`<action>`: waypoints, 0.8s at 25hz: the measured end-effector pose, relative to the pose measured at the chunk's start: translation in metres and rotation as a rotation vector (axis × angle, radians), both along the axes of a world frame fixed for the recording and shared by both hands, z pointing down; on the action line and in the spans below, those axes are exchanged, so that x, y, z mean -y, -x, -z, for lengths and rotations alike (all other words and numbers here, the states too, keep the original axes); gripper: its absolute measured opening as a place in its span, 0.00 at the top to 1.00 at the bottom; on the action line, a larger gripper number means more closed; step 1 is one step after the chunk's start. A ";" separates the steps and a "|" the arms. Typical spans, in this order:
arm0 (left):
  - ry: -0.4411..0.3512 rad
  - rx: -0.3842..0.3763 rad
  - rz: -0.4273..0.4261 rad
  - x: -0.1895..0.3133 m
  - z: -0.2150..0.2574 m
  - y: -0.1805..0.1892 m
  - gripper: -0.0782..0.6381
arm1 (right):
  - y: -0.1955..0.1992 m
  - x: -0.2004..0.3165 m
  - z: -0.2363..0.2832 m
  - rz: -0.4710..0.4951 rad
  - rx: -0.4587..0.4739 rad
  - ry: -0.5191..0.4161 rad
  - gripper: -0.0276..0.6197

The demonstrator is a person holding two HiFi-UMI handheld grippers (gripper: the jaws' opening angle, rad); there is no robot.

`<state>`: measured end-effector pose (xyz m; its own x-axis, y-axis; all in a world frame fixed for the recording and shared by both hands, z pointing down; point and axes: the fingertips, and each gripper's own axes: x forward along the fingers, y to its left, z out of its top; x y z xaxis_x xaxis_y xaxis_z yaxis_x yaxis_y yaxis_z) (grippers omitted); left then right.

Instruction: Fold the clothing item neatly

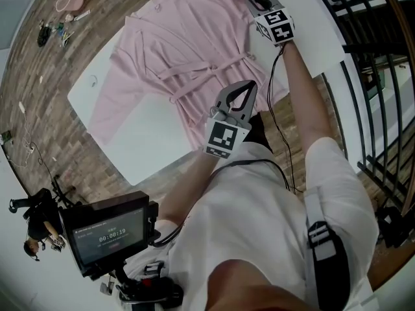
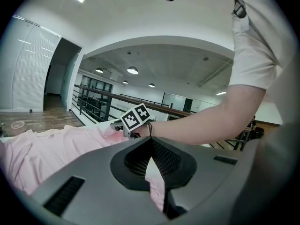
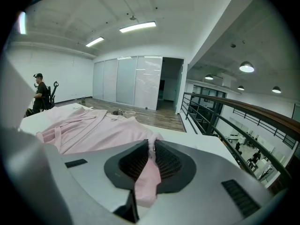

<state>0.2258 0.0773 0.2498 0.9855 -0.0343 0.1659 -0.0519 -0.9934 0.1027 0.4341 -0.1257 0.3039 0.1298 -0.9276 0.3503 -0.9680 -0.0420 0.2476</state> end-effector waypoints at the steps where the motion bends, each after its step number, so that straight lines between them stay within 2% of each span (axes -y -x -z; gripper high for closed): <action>1: -0.001 -0.001 0.002 0.001 0.000 0.002 0.89 | 0.006 0.002 0.000 0.005 0.002 -0.001 0.89; 20: -0.004 -0.017 0.051 0.014 0.001 0.047 0.89 | 0.120 0.041 -0.004 0.144 0.036 -0.015 0.89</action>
